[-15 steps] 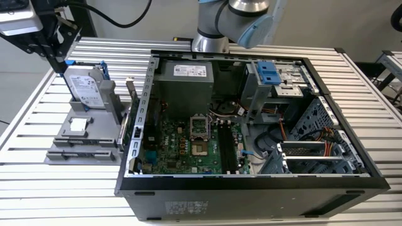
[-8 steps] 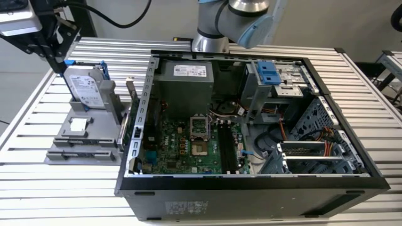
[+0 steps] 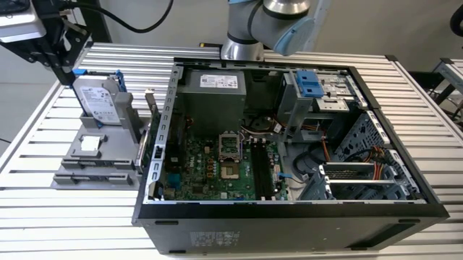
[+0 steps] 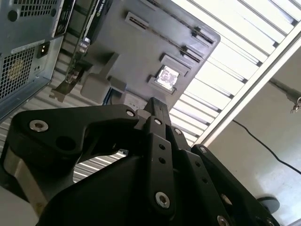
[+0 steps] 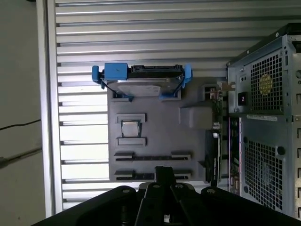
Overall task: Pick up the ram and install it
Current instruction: 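Pick up the ram and move it above insertion slot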
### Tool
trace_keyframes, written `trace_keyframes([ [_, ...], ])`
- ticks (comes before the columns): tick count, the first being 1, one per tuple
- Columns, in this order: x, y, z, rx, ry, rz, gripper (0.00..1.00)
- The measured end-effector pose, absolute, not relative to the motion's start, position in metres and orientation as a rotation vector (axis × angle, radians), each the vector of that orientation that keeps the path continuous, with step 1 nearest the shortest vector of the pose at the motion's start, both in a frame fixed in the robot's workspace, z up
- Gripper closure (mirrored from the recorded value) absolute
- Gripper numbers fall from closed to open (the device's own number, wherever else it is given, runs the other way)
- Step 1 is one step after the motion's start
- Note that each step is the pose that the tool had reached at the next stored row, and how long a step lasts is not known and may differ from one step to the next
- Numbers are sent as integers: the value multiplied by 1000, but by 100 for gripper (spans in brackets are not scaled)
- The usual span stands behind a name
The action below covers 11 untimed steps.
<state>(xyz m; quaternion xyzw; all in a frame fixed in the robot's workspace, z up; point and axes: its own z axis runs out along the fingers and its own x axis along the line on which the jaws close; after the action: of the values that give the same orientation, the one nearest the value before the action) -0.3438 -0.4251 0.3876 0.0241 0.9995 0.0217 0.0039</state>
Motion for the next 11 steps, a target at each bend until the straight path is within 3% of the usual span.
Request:
trace_keyframes([
  [11, -346, -440, 386, 75, 3132, 68, 100],
])
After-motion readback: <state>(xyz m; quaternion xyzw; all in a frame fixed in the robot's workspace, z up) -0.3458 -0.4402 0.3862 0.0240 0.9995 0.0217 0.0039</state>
